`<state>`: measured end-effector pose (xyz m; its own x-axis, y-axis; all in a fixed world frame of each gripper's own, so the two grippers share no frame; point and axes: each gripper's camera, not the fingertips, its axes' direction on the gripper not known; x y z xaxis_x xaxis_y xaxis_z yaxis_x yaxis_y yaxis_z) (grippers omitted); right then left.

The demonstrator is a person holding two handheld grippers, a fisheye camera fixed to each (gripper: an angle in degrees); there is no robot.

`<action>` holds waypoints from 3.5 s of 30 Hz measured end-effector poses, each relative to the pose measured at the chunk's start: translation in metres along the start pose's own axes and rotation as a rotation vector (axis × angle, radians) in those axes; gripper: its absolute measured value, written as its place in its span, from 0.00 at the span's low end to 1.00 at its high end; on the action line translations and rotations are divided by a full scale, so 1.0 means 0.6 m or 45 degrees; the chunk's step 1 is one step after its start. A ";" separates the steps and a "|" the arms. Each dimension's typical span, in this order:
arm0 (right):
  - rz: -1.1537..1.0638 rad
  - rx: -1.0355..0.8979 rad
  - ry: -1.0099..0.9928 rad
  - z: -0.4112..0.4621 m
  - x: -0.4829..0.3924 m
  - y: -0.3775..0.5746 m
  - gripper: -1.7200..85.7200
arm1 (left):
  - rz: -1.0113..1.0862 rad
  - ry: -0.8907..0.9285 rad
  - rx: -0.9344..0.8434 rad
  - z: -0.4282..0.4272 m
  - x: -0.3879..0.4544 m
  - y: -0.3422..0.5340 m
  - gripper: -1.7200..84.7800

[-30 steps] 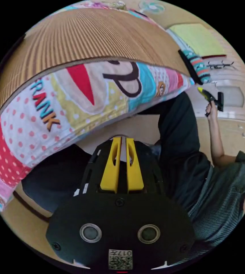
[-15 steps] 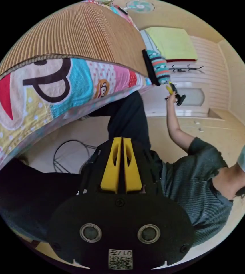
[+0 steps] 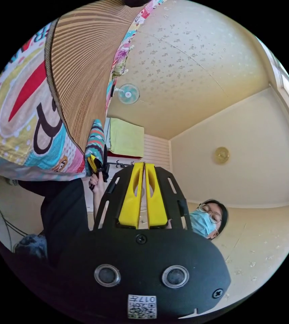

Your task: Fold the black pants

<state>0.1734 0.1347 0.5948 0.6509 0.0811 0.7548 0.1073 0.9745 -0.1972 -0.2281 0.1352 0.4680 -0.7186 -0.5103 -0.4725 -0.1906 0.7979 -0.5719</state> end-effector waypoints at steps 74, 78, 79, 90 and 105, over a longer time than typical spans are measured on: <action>-0.846 -0.605 -0.569 0.007 -0.232 -0.087 0.06 | 1.299 -0.332 -0.345 0.255 -0.266 0.490 0.08; -0.876 -0.366 -0.367 -0.106 -0.231 -0.062 0.06 | 1.446 0.162 -0.382 0.261 -0.241 0.506 0.08; -0.886 -0.293 -0.286 -0.130 -0.240 -0.048 0.07 | 1.487 0.305 -0.428 0.270 -0.229 0.509 0.08; -0.980 0.299 0.282 -0.199 -0.303 0.110 0.05 | 1.431 0.882 -0.529 0.286 -0.119 0.541 0.08; -0.865 0.545 0.433 -0.178 -0.286 0.348 0.15 | 1.486 0.816 -0.440 0.271 -0.023 0.630 0.08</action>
<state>0.1644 0.3018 0.3577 0.7448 -0.5469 0.3823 0.3070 0.7895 0.5314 -0.1813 0.3916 0.1490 -0.7373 0.6655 -0.1161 0.6436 0.7443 0.1785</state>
